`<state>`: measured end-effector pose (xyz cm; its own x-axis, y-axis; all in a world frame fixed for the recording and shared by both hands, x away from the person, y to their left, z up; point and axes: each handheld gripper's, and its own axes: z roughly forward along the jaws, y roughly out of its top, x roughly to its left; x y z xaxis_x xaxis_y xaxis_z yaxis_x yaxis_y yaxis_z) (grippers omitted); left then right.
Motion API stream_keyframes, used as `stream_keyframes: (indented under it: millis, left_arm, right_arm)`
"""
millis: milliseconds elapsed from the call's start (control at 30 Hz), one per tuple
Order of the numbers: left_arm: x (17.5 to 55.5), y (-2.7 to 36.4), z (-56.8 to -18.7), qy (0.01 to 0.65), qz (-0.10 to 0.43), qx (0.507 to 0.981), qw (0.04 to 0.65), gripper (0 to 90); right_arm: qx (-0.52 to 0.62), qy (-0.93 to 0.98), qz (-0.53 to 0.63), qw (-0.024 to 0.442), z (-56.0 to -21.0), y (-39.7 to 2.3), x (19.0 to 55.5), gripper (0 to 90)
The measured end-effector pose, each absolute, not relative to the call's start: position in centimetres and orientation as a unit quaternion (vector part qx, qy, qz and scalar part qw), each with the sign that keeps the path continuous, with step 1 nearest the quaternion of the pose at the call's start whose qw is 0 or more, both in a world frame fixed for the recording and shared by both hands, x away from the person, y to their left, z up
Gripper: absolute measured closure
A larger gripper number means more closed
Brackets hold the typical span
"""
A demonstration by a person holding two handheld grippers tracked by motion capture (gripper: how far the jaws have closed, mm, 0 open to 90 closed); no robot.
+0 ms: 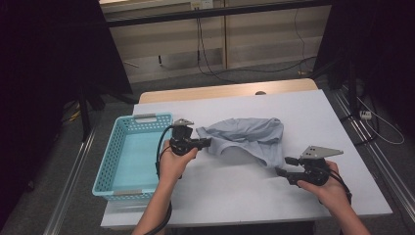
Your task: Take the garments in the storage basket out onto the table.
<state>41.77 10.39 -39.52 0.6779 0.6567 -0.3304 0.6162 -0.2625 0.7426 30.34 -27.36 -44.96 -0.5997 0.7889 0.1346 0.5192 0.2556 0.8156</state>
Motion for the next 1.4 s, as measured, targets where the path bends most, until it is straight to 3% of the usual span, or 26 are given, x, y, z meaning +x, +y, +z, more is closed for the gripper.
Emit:
stream_keyframes:
  millis: [233,333,500,833,1400]
  left_arm:
    - [42.0,10.9,-39.3,0.404,0.023,0.789,0.463,88.1]
    - [42.0,11.1,-39.1,0.405,0.023,0.787,0.465,88.1]
    - [42.0,11.3,-39.0,0.406,0.025,0.784,0.469,88.1]
    - [41.8,11.3,-39.2,0.405,0.023,0.787,0.465,88.0]
    - [41.4,11.7,-39.7,0.411,0.027,0.789,0.456,87.7]
  right_arm:
    - [0.409,0.787,0.439,0.146,-45.3,-26.4,30.8,49.3]
    - [0.398,0.793,0.435,0.152,-45.4,-25.9,31.3,69.8]
    - [0.385,0.78,0.462,0.173,-44.2,-25.7,31.7,85.2]
    - [0.377,0.764,0.498,0.162,-42.8,-26.3,31.0,87.3]
    - [0.294,0.821,0.478,0.107,-43.7,-19.7,30.6,86.4]
